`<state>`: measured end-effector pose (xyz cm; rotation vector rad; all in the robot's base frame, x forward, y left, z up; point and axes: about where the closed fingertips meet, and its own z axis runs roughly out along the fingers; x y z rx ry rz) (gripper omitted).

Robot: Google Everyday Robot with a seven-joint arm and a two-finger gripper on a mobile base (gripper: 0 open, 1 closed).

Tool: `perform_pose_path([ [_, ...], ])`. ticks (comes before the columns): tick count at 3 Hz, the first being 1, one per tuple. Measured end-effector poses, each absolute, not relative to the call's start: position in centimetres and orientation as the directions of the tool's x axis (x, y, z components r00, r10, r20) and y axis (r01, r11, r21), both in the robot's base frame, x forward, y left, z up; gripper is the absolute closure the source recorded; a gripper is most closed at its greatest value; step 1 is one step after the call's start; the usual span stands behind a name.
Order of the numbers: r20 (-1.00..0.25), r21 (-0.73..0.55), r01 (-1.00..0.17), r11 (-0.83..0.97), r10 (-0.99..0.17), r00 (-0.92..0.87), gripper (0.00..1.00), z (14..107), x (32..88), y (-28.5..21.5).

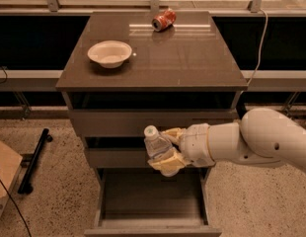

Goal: Place blue plastic bottle into bottom drawer

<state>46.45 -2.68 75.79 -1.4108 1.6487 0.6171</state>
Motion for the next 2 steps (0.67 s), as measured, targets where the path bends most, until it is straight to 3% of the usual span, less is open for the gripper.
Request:
perform_pose_path([
  [2, -0.877, -0.127, -0.959, 0.253, -0.481, -0.011, 1.00, 71.89, 46.65, -3.07],
])
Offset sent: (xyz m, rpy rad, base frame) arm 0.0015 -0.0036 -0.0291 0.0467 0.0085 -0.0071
